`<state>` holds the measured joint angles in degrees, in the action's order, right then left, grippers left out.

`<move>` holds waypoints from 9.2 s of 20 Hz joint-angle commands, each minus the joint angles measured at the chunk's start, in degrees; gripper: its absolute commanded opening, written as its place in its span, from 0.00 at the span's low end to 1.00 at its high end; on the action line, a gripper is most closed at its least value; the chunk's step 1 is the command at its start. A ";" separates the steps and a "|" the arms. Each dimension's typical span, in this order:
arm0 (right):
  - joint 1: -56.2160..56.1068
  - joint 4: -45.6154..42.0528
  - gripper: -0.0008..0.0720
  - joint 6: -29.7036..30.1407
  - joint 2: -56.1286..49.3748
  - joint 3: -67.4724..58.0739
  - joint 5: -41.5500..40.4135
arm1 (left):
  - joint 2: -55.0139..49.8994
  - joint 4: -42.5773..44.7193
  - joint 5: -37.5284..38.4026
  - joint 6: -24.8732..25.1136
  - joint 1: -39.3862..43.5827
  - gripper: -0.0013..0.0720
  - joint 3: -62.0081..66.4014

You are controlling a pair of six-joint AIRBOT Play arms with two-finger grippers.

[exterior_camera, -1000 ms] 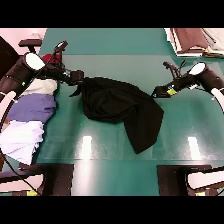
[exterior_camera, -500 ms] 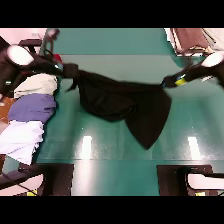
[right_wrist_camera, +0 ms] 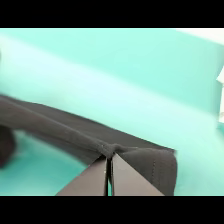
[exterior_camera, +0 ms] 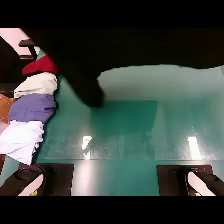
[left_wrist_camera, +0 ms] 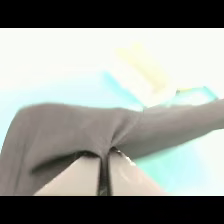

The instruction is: Fold the shirts.

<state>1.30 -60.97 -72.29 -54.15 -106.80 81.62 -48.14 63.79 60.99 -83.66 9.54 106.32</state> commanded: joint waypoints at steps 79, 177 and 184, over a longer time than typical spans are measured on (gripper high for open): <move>18.60 11.41 0.03 -0.61 -23.96 58.51 -18.71 | -14.88 -8.00 -2.32 2.62 -0.07 0.05 -54.49; 27.32 -10.27 0.71 -6.27 -7.58 76.43 1.81 | 0.35 -5.49 5.57 -5.86 -3.69 0.05 -72.59; 17.07 -9.77 0.03 -7.13 -6.75 73.37 -0.15 | 0.42 -2.21 9.44 -5.81 -3.69 0.05 -71.93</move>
<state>21.67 -70.91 -79.31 -61.49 -31.86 81.52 -47.81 59.37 67.51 -89.52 5.87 33.89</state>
